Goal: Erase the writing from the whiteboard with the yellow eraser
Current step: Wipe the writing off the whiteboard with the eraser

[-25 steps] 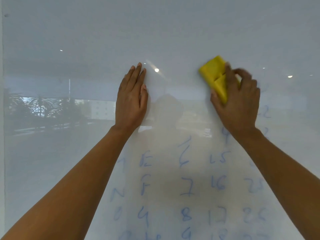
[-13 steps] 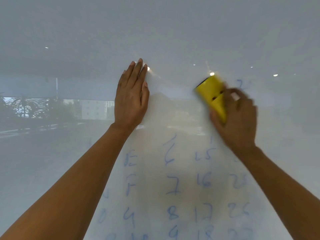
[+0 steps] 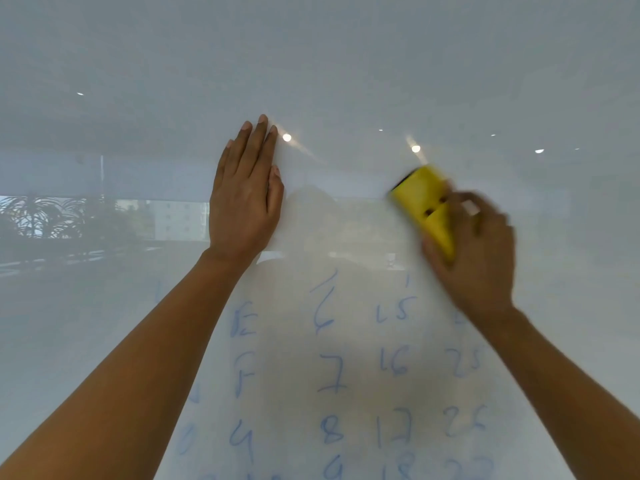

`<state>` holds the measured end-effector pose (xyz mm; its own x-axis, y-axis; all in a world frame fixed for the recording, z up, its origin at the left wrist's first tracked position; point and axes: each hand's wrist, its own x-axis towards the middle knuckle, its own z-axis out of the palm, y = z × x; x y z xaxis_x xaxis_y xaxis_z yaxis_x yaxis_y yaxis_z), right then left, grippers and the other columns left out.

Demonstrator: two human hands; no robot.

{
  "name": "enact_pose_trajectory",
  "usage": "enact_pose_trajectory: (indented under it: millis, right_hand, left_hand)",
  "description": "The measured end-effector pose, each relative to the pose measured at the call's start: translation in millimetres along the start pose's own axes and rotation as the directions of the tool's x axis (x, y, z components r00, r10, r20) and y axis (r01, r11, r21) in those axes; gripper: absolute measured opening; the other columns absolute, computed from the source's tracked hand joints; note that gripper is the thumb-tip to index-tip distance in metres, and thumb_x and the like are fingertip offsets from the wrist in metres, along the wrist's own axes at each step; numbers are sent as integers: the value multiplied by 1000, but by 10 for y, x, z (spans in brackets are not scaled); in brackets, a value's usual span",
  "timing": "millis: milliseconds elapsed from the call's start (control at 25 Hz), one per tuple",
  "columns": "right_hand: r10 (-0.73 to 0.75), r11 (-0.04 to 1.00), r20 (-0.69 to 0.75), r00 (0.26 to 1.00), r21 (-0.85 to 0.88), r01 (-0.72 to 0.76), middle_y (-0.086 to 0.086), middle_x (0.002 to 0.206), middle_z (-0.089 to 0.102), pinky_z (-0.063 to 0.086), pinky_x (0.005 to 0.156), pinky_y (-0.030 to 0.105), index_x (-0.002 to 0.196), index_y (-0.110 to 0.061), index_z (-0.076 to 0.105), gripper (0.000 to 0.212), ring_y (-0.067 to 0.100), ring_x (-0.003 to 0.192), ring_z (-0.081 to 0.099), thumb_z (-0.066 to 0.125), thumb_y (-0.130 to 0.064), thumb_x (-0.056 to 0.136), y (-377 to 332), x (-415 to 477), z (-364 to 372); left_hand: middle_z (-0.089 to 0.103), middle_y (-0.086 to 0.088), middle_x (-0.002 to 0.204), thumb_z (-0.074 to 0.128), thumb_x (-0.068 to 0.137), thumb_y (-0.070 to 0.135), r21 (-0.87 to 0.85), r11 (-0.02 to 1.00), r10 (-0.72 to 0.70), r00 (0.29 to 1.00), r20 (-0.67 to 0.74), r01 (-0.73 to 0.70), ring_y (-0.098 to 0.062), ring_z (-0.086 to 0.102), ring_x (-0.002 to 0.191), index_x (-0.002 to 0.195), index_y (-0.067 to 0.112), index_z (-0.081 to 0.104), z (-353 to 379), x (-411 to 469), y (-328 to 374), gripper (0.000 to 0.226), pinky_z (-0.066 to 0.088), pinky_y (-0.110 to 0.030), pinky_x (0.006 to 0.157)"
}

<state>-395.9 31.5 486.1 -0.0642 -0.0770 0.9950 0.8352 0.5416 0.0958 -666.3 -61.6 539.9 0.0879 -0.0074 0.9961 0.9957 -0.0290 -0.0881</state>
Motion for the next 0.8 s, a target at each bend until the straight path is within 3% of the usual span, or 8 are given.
enact_pose_trajectory:
  millis: [160,320,400,480,600,680,720,800]
  right_hand:
    - [614,786,-155,774,32,-618,18,137,39,37,89,46,146,-13,29,65,39,114,42,46,-41,89,367,576,-18]
    - [131,990,-16,991,60,-129,24,129,48,38,79,43,138,-6,39,63,42,101,51,48,-40,86,-34,4,4]
    - [-182,982,82,980,74,176,21,122,55,41,74,41,136,-10,40,58,40,91,56,48,-41,87,-124,-513,-20]
    - [-264,964,136,955,83,254,19,119,58,44,72,41,135,-13,39,57,38,88,58,49,-41,87,43,-668,-56]
    - [157,987,-36,987,26,-156,25,124,51,43,79,44,136,-6,41,60,39,97,51,51,-39,86,462,-337,-71]
    - [511,859,-152,846,52,-509,23,132,44,38,89,47,142,-8,35,64,40,107,45,50,-39,89,640,58,-77]
    - [589,807,-164,792,61,-588,22,133,42,37,91,48,144,-9,33,64,40,110,44,50,-40,90,628,184,-68]
    - [510,860,-138,849,52,-508,22,133,43,36,87,46,143,-8,34,65,41,107,46,50,-39,88,433,158,-21]
  left_hand:
    - [28,-9,155,30,101,16,15,1000,5,1000,-10,-5,-22,20,145,146,6,29,25,-8,3,47,16,-37,121]
    - [28,-9,155,31,101,14,11,1000,0,1000,-12,0,-22,20,145,146,6,29,16,-9,14,47,16,-37,122]
    - [28,-10,155,31,100,14,19,1000,-1,1000,-6,1,-23,21,145,146,6,29,5,-5,25,47,16,-38,121]
    - [29,-10,155,32,100,13,28,1000,1,1000,-4,0,-24,21,145,146,5,30,-4,-1,23,46,17,-38,121]
    - [29,-11,155,32,100,12,24,1000,-5,1000,-5,5,-24,21,145,146,5,30,3,-4,35,46,16,-38,121]
    - [28,-11,155,33,100,12,18,1000,-17,1000,-17,17,-24,21,145,145,4,30,24,-9,57,46,16,-39,121]
    - [28,-12,155,33,100,12,19,1000,-23,999,-24,23,-25,21,145,145,4,30,34,-14,67,46,16,-40,121]
    - [29,-12,154,33,99,11,23,999,-24,999,-35,25,-25,22,145,145,3,31,46,-20,74,46,16,-41,121]
